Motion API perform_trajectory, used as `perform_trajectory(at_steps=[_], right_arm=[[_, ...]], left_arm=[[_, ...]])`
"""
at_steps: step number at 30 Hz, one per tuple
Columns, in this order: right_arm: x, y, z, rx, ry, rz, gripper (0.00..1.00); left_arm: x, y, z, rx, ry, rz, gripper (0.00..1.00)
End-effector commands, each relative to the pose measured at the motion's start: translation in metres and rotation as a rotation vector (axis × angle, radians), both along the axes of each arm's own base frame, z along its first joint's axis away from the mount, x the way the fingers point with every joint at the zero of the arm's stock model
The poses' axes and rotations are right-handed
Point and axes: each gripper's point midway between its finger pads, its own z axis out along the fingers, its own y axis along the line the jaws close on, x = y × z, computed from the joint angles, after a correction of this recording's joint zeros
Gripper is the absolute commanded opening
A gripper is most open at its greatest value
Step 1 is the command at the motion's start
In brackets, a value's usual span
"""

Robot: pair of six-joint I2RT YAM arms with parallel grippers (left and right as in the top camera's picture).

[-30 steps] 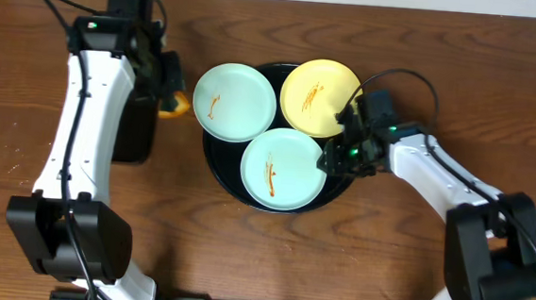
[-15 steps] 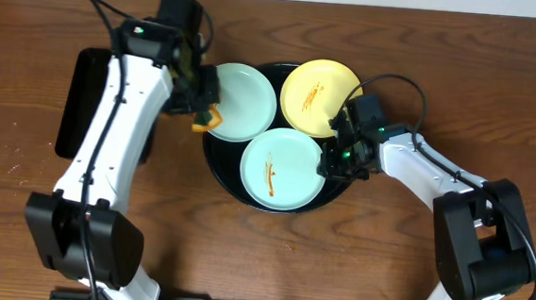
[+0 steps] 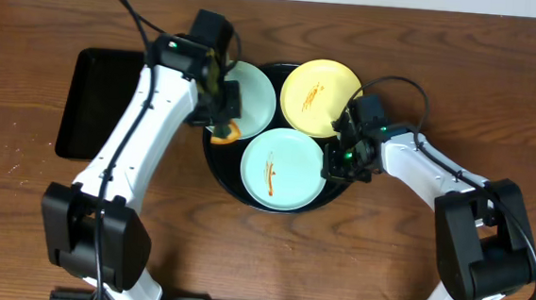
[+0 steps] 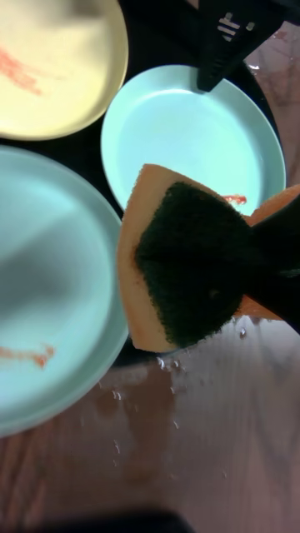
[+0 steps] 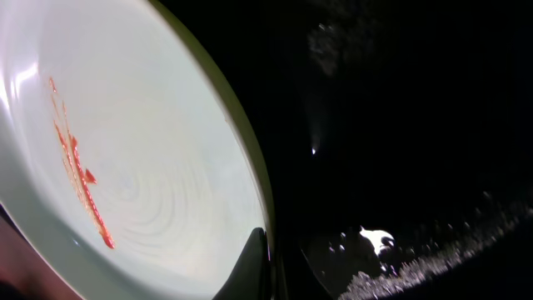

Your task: Clean dirty plates on tray and stack at the side

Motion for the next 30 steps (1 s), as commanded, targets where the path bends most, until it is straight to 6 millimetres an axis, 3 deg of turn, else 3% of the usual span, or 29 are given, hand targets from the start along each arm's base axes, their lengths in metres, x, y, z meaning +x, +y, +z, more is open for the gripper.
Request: perform_trajectory(at_steps=[1, 8, 19, 26, 30], right_arm=[[0.000, -0.004, 0.000, -0.002, 0.007, 0.009, 0.01], [-0.001, -0.004, -0.001, -0.004, 0.009, 0.011, 0.01], [-0.001, -0.004, -0.001, -0.003, 0.004, 0.019, 0.01], [-0.001, -0.004, -0.001, -0.003, 0.004, 0.019, 0.01], [-0.001, -0.004, -0.001, -0.004, 0.005, 0.019, 0.01]], left_arm=[[-0.008, -0.020, -0.017, 0.004, 0.018, -0.044, 0.07], [-0.025, -0.058, -0.056, -0.009, 0.010, -0.092, 0.07], [-0.047, -0.055, -0.108, 0.019, 0.041, -0.065, 0.07], [-0.052, -0.076, -0.117, 0.011, 0.006, -0.086, 0.07], [-0.057, -0.082, -0.135, 0.029, 0.044, -0.013, 0.07]])
